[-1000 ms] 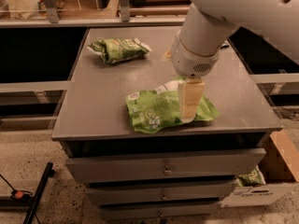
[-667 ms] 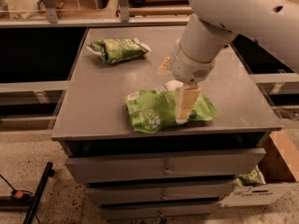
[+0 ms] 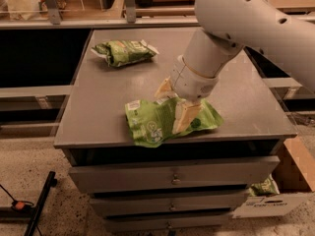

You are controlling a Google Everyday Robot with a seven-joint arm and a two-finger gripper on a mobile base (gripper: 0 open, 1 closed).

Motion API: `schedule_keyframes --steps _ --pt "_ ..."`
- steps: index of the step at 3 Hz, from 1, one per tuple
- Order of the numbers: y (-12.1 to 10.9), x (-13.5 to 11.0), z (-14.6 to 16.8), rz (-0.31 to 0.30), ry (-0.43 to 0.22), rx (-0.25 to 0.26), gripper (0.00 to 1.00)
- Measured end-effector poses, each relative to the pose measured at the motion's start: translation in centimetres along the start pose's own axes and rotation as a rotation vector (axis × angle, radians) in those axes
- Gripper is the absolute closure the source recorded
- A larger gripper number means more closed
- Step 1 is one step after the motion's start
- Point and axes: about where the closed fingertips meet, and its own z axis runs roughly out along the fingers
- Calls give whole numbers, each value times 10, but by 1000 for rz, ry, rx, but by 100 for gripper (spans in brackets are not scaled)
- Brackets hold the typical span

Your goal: Pick green rice chip bag

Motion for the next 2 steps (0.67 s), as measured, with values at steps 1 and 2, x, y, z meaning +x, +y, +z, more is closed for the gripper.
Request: schedule_keyframes --steps 1,2 --pt "3 -6 -8 -49 -30 -7 81" --pt "-1 -1 -35 -8 -56 9 100"
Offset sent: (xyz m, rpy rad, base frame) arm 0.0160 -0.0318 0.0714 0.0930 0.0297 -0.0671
